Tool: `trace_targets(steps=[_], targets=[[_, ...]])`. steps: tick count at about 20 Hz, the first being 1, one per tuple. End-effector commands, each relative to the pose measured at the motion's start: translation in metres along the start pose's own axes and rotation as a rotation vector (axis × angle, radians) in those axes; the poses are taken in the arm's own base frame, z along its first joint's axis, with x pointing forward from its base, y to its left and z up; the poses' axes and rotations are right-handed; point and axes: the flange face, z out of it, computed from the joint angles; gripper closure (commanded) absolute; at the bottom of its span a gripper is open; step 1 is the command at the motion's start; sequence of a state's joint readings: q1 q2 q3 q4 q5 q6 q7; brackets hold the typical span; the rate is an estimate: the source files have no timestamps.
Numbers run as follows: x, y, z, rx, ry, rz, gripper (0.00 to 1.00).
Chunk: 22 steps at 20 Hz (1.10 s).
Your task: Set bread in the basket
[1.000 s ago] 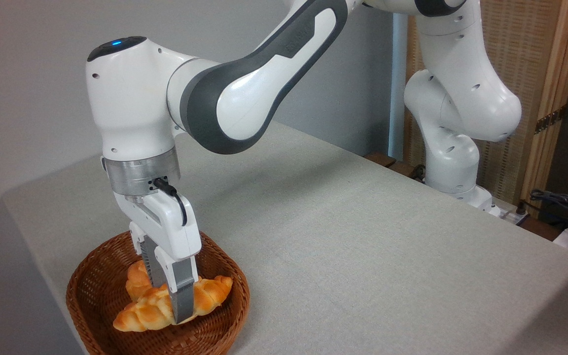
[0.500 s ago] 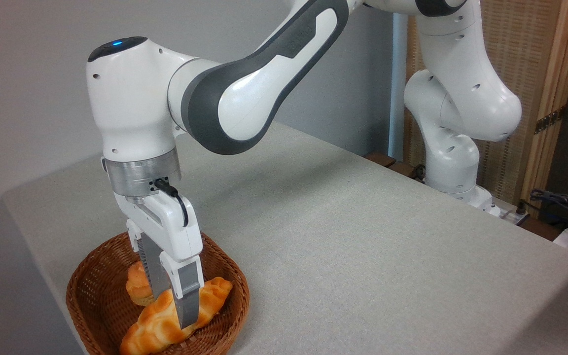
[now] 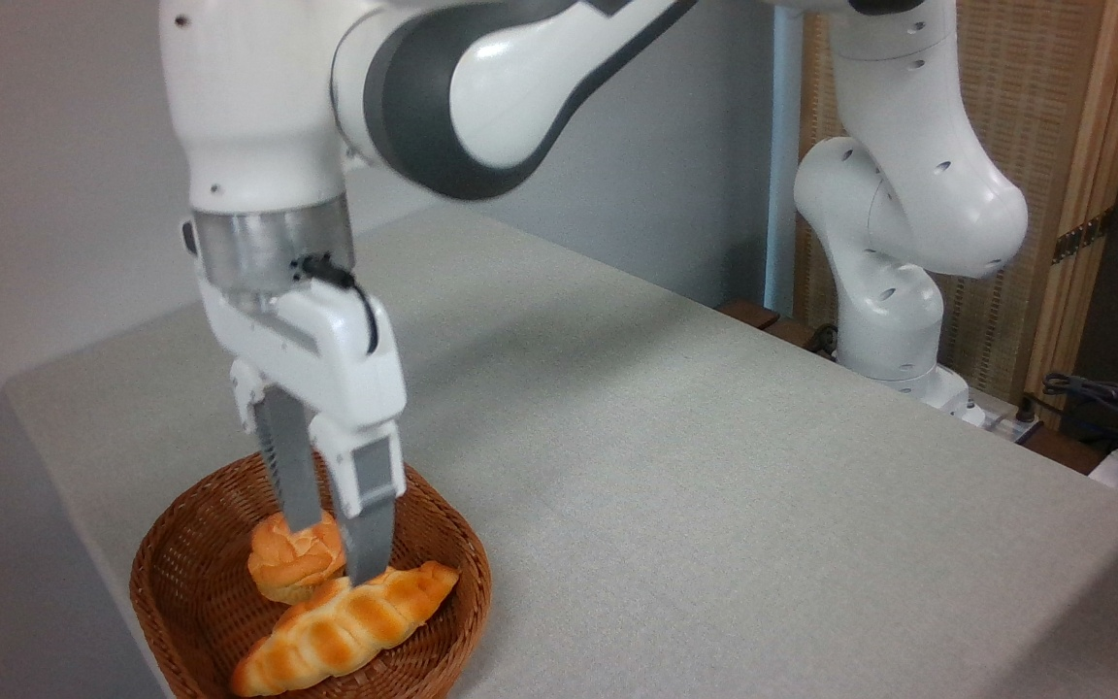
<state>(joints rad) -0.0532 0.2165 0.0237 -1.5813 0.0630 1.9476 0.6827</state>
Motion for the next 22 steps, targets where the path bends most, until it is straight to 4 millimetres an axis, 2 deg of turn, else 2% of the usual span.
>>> trace_targets(steps=[1, 5, 8, 10, 15, 22], targets=[[-0.020, 0.011, -0.036, -0.087, 0.003, -0.055, 0.00], [-0.045, 0.028, -0.074, -0.128, -0.036, -0.044, 0.00], [-0.056, 0.042, -0.089, -0.185, -0.041, -0.047, 0.00], [-0.063, 0.051, -0.092, -0.196, -0.035, -0.043, 0.00], [-0.056, 0.064, -0.098, -0.182, -0.043, -0.016, 0.00], [-0.058, 0.063, -0.101, -0.177, -0.042, -0.012, 0.00]])
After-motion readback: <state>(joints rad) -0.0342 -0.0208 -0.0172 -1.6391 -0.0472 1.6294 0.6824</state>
